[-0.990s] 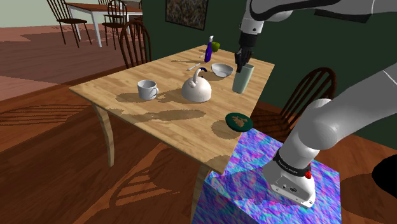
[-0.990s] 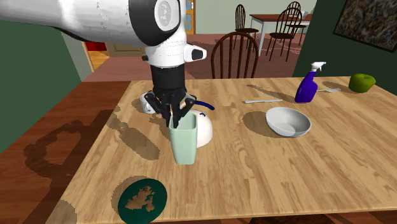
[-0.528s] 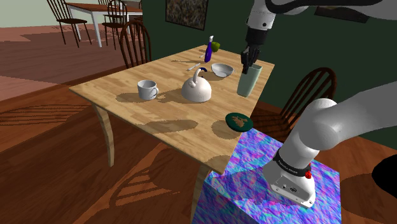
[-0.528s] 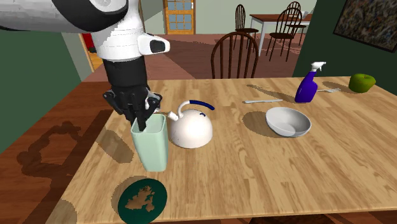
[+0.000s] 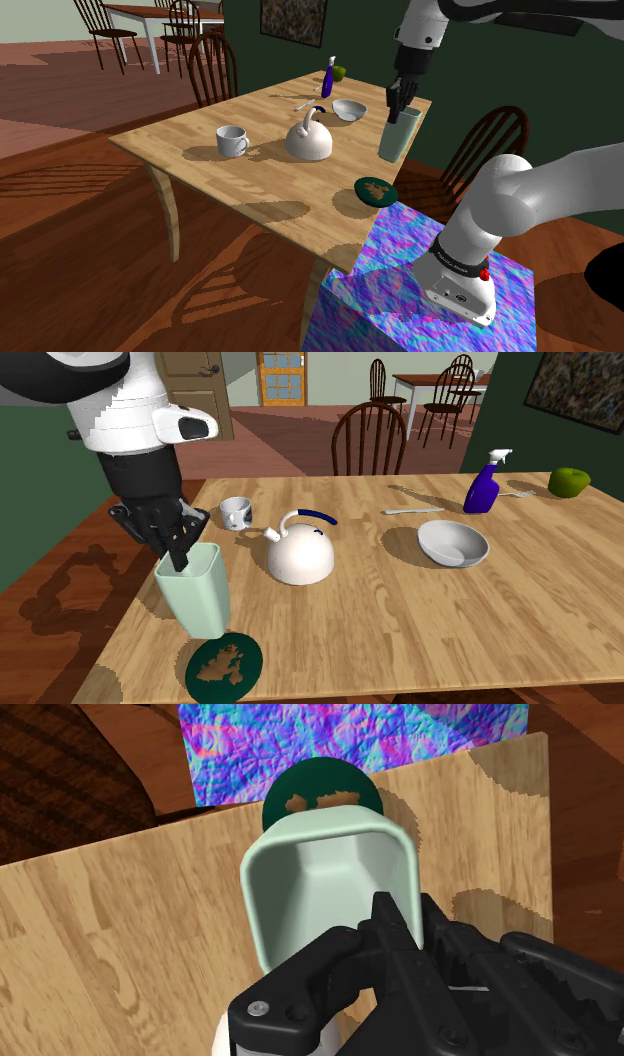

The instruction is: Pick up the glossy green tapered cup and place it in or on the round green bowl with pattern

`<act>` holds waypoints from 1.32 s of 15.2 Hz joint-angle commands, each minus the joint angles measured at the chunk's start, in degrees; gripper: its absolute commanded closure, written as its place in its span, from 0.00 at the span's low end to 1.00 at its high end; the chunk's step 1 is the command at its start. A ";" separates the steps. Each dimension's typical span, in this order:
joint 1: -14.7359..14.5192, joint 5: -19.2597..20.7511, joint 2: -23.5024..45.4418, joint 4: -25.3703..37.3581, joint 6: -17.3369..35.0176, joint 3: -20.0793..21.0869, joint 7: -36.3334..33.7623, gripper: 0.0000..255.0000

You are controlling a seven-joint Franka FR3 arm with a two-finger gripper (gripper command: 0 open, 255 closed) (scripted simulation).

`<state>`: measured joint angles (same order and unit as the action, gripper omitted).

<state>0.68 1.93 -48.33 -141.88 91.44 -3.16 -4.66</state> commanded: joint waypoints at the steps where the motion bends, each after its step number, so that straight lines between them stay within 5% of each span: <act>1: 0.01 -0.01 -0.45 -1.67 1.23 0.02 -0.08 1.00; 20: 0.29 0.58 -0.41 -16.31 15.91 -0.57 -0.08 1.00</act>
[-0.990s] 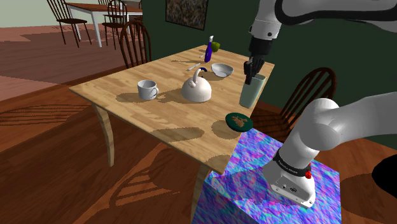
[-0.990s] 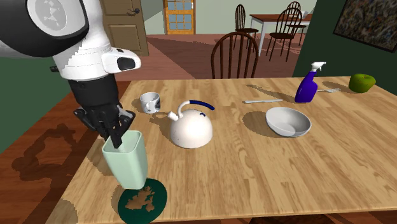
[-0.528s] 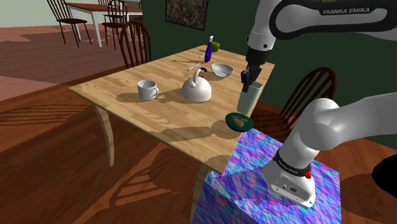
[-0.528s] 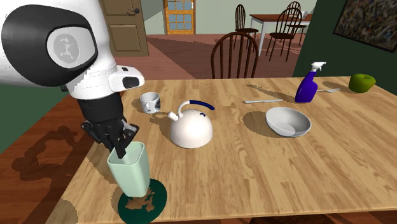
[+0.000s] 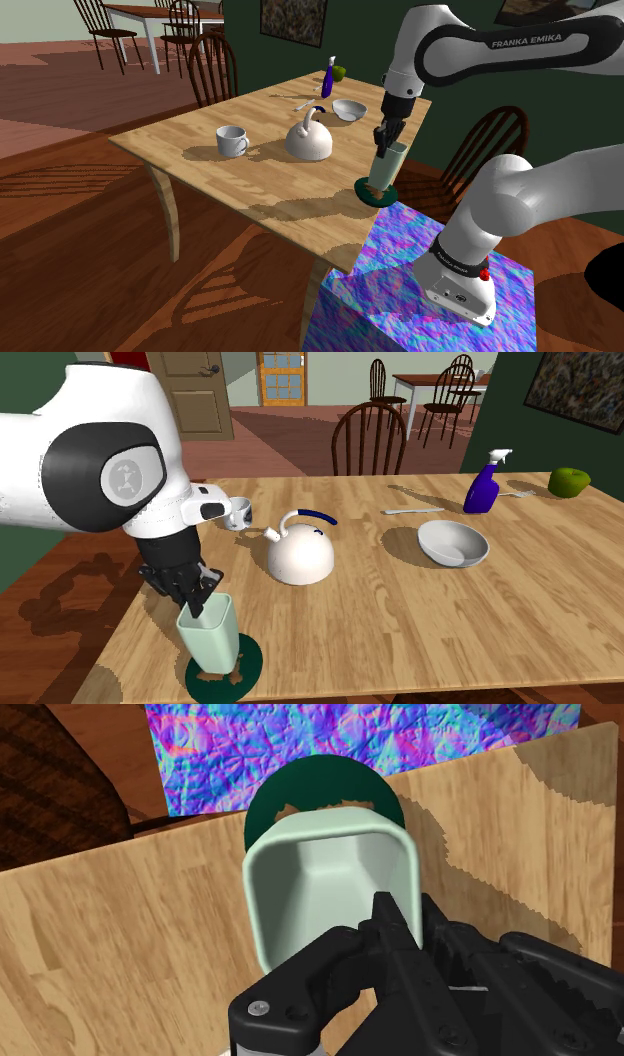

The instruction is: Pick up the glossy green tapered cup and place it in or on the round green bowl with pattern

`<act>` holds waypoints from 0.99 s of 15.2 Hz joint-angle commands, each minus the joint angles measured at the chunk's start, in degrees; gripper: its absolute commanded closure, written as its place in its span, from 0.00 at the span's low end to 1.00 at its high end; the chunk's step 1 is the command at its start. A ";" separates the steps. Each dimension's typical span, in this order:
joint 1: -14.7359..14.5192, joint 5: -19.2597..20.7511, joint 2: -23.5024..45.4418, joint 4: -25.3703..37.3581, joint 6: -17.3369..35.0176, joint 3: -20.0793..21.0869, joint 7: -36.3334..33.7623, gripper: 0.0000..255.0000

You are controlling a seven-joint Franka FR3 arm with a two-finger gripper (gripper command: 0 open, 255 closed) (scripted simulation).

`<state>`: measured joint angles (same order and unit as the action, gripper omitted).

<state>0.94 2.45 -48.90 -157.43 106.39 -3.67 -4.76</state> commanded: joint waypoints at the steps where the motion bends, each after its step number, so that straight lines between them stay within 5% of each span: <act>1: 0.04 0.09 0.31 -1.37 1.72 -0.09 0.02 1.00; 8: 0.04 0.09 0.31 -1.37 1.72 -0.09 0.02 1.00; 9: 0.04 0.09 0.31 -1.37 1.72 -0.09 0.03 0.00; 15: 0.01 0.01 0.04 0.43 -0.34 -0.01 0.03 0.00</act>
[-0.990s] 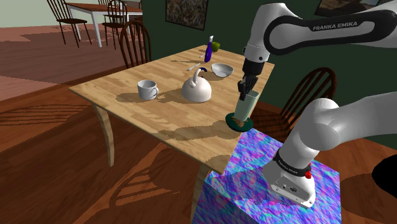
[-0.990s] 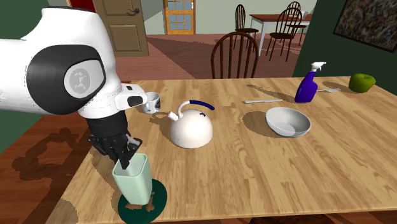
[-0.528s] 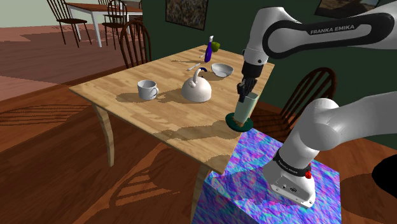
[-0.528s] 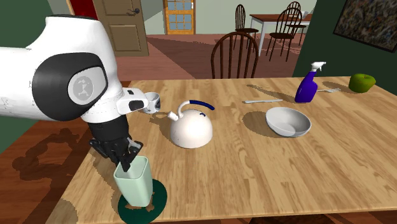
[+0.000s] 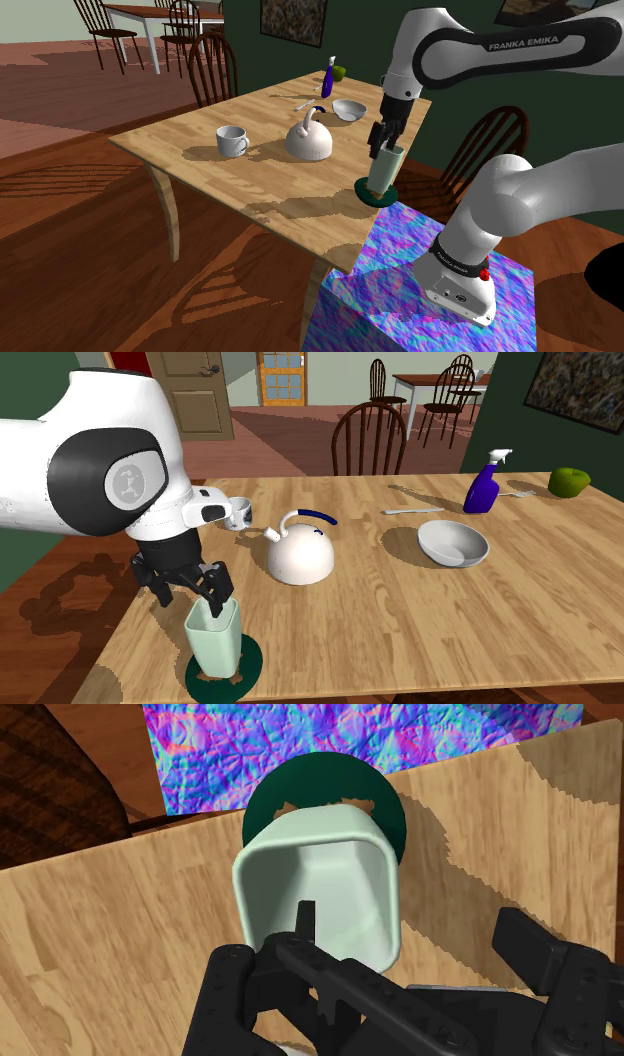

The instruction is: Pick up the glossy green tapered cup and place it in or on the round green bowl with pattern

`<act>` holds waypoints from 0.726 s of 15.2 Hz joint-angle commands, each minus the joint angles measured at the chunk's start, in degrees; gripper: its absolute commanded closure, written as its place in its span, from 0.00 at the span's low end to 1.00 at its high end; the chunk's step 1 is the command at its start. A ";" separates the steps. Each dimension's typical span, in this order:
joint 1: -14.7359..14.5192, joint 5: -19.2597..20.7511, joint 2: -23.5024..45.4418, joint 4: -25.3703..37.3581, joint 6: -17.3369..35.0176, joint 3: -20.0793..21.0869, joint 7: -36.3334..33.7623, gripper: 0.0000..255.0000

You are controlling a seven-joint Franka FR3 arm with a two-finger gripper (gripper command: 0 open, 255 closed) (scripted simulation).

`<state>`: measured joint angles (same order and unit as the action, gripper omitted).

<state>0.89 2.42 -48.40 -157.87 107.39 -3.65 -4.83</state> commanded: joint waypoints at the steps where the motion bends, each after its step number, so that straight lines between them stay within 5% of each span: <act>1: 0.02 -0.04 -0.62 2.72 -3.35 0.04 0.11 0.00; 3: -0.06 -0.17 -0.64 6.15 -6.80 0.16 0.12 0.00; 11: -0.05 -0.17 -0.64 6.15 -6.80 0.16 0.12 0.00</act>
